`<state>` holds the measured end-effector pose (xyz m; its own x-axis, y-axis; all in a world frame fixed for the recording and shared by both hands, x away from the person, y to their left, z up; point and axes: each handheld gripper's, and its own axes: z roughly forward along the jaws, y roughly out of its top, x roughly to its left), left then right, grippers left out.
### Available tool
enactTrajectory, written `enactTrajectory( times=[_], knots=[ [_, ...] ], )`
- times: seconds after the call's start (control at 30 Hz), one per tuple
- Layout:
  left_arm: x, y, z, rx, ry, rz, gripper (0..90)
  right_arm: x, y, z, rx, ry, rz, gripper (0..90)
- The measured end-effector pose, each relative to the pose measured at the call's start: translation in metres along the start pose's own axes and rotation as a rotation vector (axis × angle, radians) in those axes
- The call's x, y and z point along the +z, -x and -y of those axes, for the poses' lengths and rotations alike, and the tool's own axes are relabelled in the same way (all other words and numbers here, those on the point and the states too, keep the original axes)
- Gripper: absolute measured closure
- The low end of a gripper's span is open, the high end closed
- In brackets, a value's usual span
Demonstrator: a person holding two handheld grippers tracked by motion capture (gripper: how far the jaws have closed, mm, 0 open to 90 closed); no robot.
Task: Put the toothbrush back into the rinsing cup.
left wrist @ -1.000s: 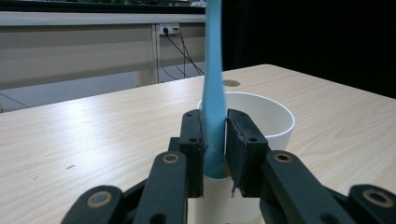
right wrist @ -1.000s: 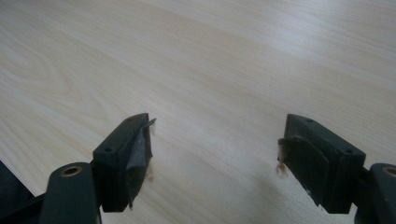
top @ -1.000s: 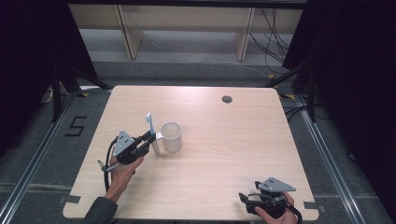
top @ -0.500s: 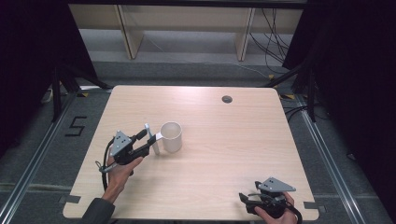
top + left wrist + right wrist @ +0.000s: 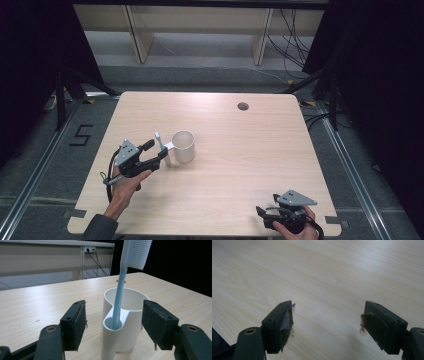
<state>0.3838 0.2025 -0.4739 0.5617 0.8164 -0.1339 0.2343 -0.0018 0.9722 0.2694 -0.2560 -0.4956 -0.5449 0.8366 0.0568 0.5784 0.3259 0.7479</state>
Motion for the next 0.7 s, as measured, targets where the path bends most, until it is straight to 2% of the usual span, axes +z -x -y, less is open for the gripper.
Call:
enactTrajectory(
  times=[0.3, 0.37, 0.5, 0.7],
  knots=[
    [-0.0055, 0.0019, -0.0049, -0.012, -0.002, 0.008, 34.8, -0.0001, 0.0002, -0.0001, -0.001, 0.001, 0.003, 25.1],
    [-0.0064, 0.0021, -0.0053, -0.025, -0.002, 0.013, 34.0, 0.0, 0.0002, -0.0001, -0.001, 0.001, 0.003, 25.1],
    [-0.0079, 0.0029, -0.0062, -0.022, -0.001, 0.019, 32.8, 0.0001, 0.0005, 0.0001, -0.002, 0.004, 0.004, 25.1],
    [-0.01, 0.0038, -0.0069, -0.033, -0.023, 0.015, 30.0, 0.0001, 0.0005, 0.0001, -0.002, 0.004, 0.003, 25.1]
  ],
)
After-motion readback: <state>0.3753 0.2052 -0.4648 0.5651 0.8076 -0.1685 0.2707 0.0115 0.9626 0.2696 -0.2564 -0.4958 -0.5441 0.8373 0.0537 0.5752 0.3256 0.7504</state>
